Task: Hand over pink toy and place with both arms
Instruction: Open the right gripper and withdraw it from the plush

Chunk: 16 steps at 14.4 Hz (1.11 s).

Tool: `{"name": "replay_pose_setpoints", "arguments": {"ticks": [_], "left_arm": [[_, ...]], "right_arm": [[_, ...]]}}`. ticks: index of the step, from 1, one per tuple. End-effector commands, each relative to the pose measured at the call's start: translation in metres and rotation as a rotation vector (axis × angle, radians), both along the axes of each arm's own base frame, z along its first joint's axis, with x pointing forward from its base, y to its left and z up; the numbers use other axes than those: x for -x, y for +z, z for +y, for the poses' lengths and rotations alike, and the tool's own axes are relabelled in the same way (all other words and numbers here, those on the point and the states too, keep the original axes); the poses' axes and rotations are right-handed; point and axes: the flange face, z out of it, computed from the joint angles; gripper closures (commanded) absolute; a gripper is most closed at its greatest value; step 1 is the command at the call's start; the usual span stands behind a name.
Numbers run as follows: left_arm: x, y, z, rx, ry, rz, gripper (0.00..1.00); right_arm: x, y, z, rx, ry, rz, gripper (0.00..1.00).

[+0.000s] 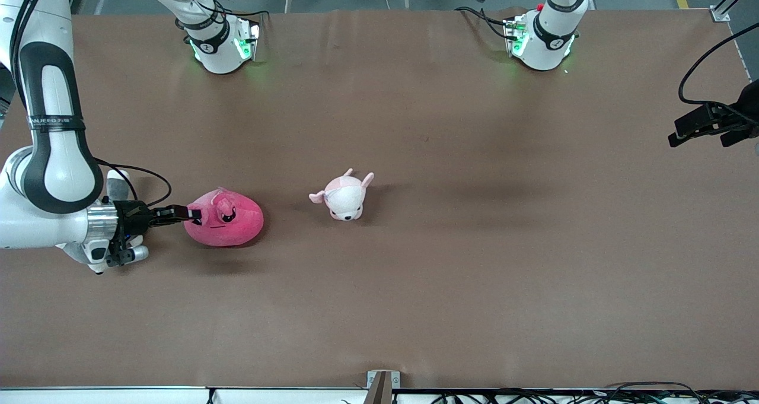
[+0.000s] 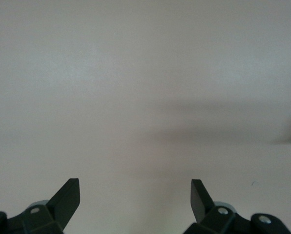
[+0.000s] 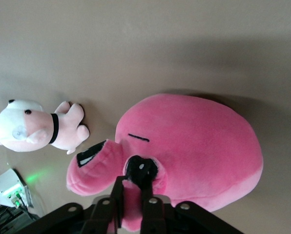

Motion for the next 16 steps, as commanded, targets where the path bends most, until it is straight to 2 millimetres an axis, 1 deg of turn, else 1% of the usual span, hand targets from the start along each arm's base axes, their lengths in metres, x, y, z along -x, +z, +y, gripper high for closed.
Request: {"name": "replay_pose_setpoints", "arguments": {"ticks": [1,2,3,4,5,6,8,9,10,11,12,13,14,15,16], "left_arm": [[0.007,0.008,0.002,-0.001,0.004,-0.02,0.0],[0.007,0.009,0.006,0.002,0.01,-0.022,0.0],[0.007,0.009,0.006,0.002,0.012,-0.023,0.0],[0.01,0.014,0.008,0.002,0.015,-0.031,0.0],[0.012,0.019,0.008,-0.002,0.013,-0.041,0.0],[0.012,0.019,0.008,-0.008,0.013,-0.041,0.0],[0.013,0.02,0.006,-0.011,0.01,-0.044,0.0],[0.015,0.023,0.006,-0.011,0.012,-0.049,0.0],[0.019,0.026,0.006,-0.01,0.013,-0.053,0.0],[0.021,0.026,0.007,-0.01,0.013,-0.052,0.0],[0.024,0.028,0.006,-0.009,0.012,-0.049,0.0],[0.029,0.03,0.006,-0.006,0.013,-0.05,0.0],[0.034,0.029,0.006,-0.005,0.014,-0.047,0.0],[0.037,0.03,0.006,-0.004,0.014,-0.047,0.0],[0.038,0.03,0.006,-0.004,0.015,-0.048,0.0]], "right_arm": [[-0.01,0.043,-0.019,-0.004,-0.023,-0.064,0.0],[-0.008,0.074,-0.021,0.004,-0.013,-0.101,0.0],[-0.005,0.093,-0.024,0.019,-0.028,-0.106,0.0],[0.0,0.109,-0.031,0.065,-0.07,-0.08,0.0],[0.005,0.135,-0.03,0.114,-0.098,-0.068,0.0],[0.012,0.166,-0.029,0.166,-0.124,-0.059,0.0],[0.028,0.204,-0.026,0.269,-0.183,-0.021,0.0],[0.038,0.226,-0.028,0.327,-0.205,-0.033,0.0],[0.047,0.243,-0.032,0.389,-0.197,-0.054,0.0],[0.051,0.252,-0.036,0.437,-0.189,-0.071,0.0],[0.051,0.262,-0.043,0.479,-0.181,-0.099,0.0],[0.049,0.279,-0.049,0.494,-0.176,-0.143,0.0],[0.048,0.29,-0.056,0.501,-0.174,-0.173,0.0],[0.048,0.296,-0.061,0.511,-0.189,-0.187,0.0],[0.049,0.299,-0.059,0.535,-0.184,-0.195,0.0]]}}
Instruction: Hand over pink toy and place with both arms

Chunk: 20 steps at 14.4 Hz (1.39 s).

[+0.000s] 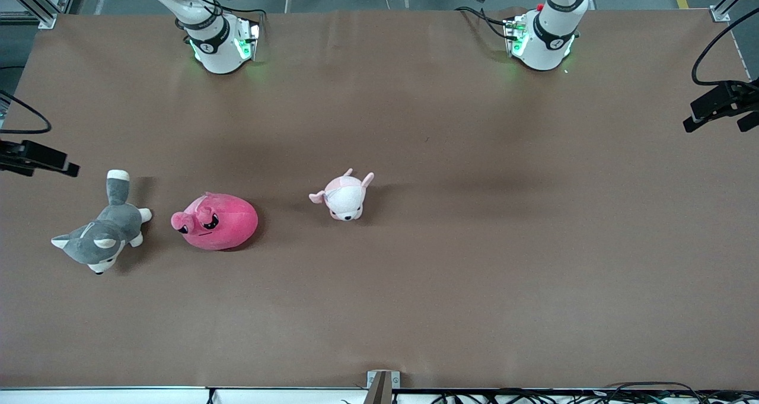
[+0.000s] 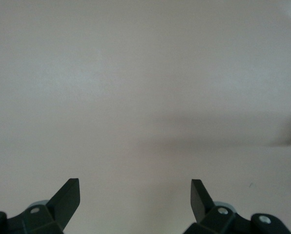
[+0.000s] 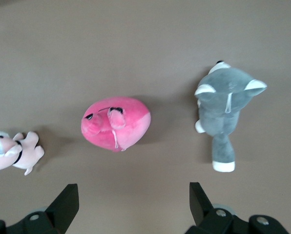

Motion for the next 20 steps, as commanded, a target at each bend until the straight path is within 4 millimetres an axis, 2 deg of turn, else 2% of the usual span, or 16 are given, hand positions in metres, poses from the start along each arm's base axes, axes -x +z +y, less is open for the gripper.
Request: {"name": "replay_pose_setpoints", "arguments": {"ticks": [1,3,7,10,13,20], "left_arm": [[0.013,0.002,-0.001,-0.007,0.004,-0.008,0.0],[0.01,0.003,-0.002,-0.008,0.003,-0.019,0.0],[0.009,0.009,-0.005,-0.002,0.03,-0.029,0.0],[0.008,0.011,-0.015,-0.004,0.035,-0.034,0.0],[0.007,0.011,-0.021,0.003,0.025,-0.033,0.0],[0.005,0.008,-0.024,0.001,0.016,-0.03,0.0]], "right_arm": [[0.001,0.016,-0.001,0.097,0.016,-0.026,0.0],[0.006,0.027,0.011,0.13,-0.013,-0.039,0.0],[0.017,0.043,0.013,0.117,-0.043,-0.072,0.0],[0.029,0.039,0.019,0.116,-0.027,-0.099,0.0],[0.031,0.039,0.03,0.121,-0.003,-0.102,0.0],[0.054,0.03,0.029,0.128,-0.001,-0.12,0.0]]}}
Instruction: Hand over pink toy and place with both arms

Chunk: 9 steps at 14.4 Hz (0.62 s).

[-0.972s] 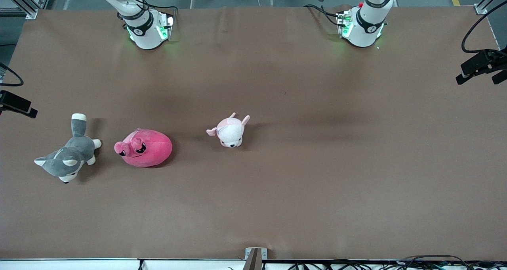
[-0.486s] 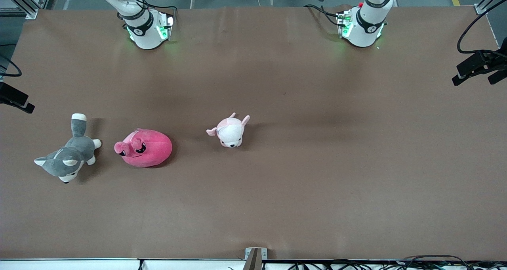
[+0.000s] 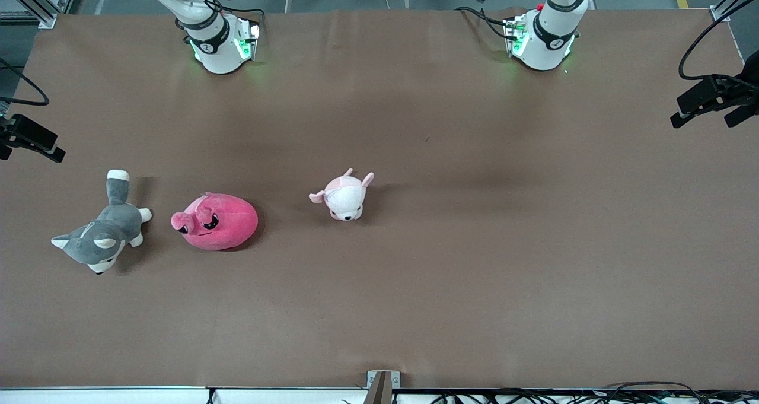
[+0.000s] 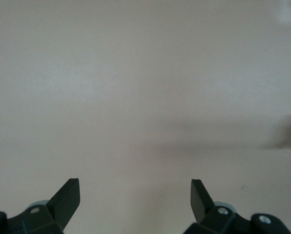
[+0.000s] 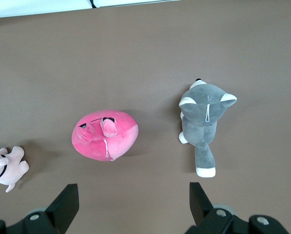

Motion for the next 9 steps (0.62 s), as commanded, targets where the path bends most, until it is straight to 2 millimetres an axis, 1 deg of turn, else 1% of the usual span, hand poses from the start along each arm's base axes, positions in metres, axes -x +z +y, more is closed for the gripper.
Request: {"name": "replay_pose_setpoints", "arguments": {"ticks": [1,9], "left_arm": [[0.0012,0.0034,-0.001,0.001,0.004,-0.011,0.0],[0.0006,0.002,-0.0045,0.002,-0.002,-0.01,0.0]], "right_arm": [[0.0221,-0.0019,0.0019,0.024,0.002,-0.016,0.0],[0.0281,-0.0038,0.0029,0.043,0.013,-0.007,0.0]]}}
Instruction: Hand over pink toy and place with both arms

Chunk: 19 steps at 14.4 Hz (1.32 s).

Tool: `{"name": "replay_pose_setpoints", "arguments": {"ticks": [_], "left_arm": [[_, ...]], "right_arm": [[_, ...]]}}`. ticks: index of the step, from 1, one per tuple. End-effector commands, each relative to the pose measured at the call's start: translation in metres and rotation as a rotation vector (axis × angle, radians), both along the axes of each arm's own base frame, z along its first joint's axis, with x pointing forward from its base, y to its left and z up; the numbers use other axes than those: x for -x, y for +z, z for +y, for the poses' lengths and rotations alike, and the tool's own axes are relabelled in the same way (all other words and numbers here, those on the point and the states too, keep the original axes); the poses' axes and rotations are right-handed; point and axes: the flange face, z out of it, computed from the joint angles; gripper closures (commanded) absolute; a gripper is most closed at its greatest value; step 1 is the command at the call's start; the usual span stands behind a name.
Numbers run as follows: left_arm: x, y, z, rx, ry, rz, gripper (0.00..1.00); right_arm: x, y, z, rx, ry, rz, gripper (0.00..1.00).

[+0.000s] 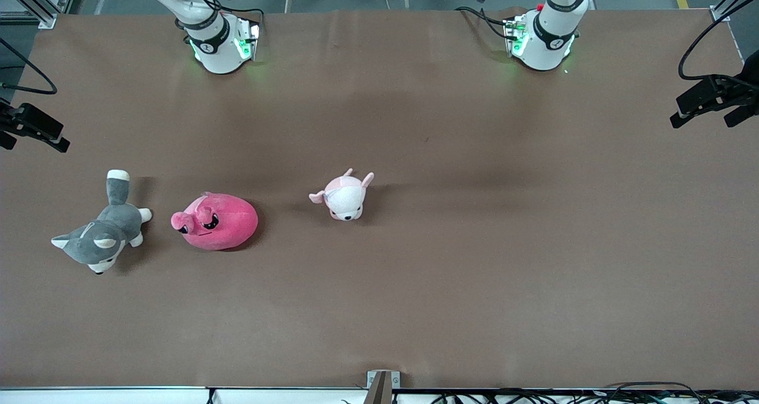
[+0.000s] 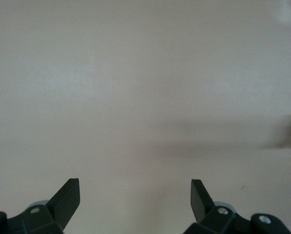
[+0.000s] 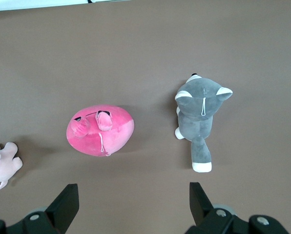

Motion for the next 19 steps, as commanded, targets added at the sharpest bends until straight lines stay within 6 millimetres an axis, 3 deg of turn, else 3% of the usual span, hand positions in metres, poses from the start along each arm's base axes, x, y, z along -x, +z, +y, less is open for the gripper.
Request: {"name": "replay_pose_setpoints", "arguments": {"ticks": [1,19], "left_arm": [[0.0006,0.0022,-0.0029,0.004,0.001,-0.01,0.0],[-0.0008,0.0016,-0.0073,0.005,-0.004,-0.016,0.0]], "right_arm": [[0.01,-0.0006,0.0007,0.026,0.032,-0.001,0.0],[0.0135,-0.0056,-0.0008,0.024,0.051,0.043,0.0]]}}
